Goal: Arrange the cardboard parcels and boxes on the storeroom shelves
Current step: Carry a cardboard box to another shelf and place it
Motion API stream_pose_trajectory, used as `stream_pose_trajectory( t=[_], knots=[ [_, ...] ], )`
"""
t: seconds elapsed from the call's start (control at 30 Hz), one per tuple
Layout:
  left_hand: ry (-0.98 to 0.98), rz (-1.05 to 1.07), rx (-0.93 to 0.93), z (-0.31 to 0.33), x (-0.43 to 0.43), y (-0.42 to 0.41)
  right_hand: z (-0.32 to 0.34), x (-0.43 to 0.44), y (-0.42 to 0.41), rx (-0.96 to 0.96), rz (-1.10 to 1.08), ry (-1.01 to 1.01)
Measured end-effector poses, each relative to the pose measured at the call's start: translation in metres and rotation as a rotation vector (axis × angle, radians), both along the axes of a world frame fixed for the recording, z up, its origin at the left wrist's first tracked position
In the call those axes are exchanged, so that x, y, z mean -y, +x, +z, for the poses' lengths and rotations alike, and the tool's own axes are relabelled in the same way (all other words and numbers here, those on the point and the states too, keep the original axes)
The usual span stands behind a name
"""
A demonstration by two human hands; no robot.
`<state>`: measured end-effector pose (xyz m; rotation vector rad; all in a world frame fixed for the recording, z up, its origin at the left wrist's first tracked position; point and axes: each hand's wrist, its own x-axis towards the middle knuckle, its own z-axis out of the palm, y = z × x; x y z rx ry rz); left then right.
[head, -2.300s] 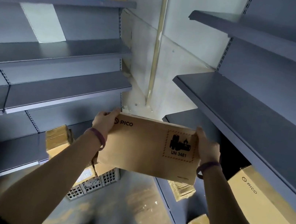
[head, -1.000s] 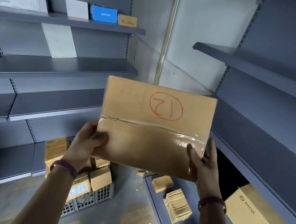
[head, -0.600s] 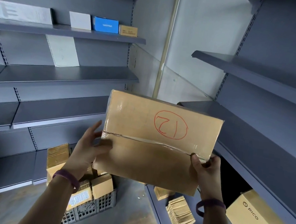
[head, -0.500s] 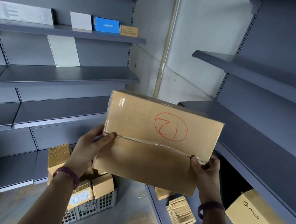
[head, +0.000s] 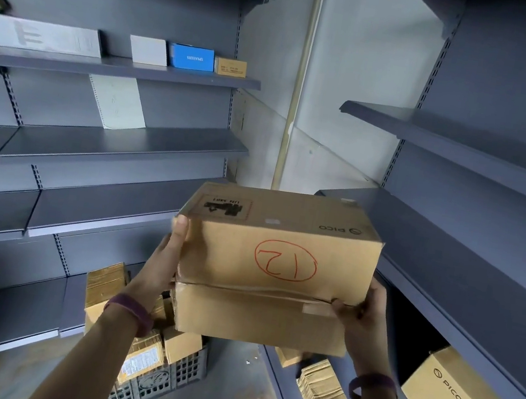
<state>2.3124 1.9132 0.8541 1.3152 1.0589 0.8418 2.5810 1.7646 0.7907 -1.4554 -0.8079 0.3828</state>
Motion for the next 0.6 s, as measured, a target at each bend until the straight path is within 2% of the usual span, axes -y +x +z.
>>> stream_pose_trajectory(
  t=[0.13,0.3,0.43,0.6],
  knots=[
    [-0.114,0.071,0.017,0.007,0.000,0.003,-0.010,0.001,0.003,0.003,-0.007,-0.057],
    [-0.118,0.124,0.094,-0.010,-0.007,-0.001,-0.010,-0.001,-0.003,0.006,0.041,-0.114],
    [-0.100,0.084,0.139,-0.020,-0.015,-0.011,-0.001,0.003,-0.003,-0.152,0.159,-0.064],
    [-0.047,-0.067,0.151,-0.026,-0.025,-0.025,0.011,0.002,-0.010,-0.327,0.066,0.000]
  ],
)
